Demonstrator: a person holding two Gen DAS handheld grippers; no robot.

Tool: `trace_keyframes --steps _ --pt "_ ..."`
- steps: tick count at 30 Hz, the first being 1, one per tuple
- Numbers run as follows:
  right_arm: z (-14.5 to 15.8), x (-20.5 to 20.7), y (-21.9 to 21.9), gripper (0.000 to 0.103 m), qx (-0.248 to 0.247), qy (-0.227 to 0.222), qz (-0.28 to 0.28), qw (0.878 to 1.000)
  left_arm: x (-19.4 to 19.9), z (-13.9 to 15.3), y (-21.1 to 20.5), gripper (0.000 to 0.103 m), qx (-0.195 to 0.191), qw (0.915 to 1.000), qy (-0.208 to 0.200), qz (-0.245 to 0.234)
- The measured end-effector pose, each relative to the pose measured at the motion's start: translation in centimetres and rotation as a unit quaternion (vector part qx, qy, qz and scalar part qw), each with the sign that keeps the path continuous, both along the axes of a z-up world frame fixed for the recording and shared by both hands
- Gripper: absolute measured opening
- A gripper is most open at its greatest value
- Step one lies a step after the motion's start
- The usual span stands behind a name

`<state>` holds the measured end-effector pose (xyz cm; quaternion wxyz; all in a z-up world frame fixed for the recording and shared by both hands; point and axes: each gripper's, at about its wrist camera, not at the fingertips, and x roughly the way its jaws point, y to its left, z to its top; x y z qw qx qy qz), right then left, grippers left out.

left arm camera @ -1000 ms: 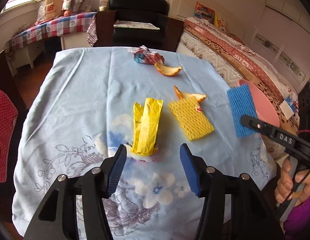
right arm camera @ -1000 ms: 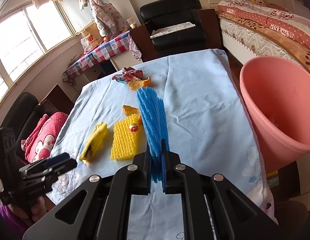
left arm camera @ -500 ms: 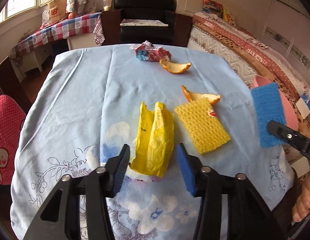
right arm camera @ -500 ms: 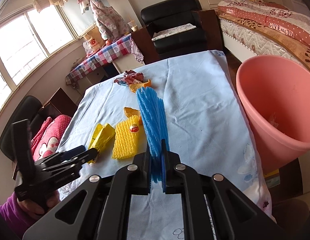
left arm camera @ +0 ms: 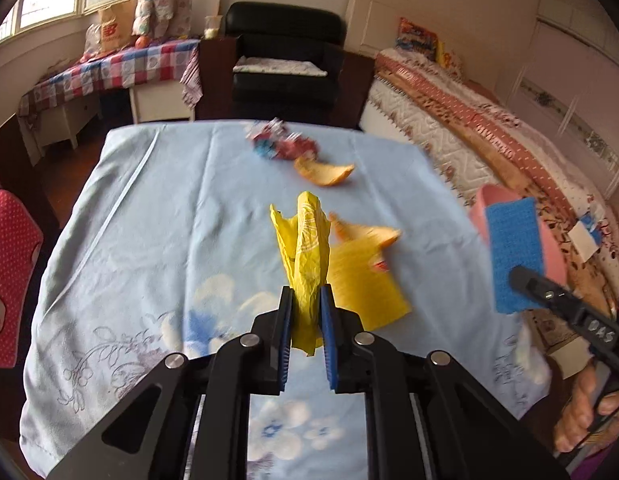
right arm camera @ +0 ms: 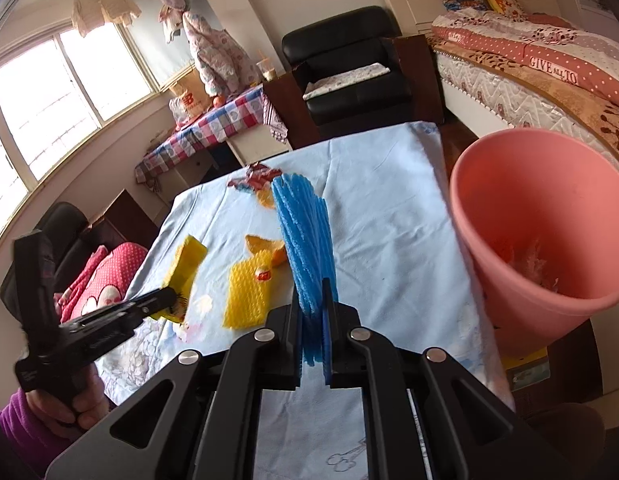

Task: Collect trash
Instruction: 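Carry the yellow bag and blue net over the pink bucket with both tools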

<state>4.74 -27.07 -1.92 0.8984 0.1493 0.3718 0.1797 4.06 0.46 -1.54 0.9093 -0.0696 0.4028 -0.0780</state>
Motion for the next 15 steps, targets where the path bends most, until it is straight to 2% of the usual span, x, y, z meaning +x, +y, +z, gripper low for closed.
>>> trace_keyframes --steps 6,15 --pt "1.1 -0.4 -3.6 0.008 0.005 -0.018 -0.046 0.999 0.5 3.2 -4.6 0.012 -0.027 0.9975 -0.036 -0.055" --pt "1.7 -0.8 -10.7 0.008 0.013 -0.032 -0.135 0.99 2.3 5.2 -13.4 0.012 -0.043 0.9888 -0.051 -0.134"
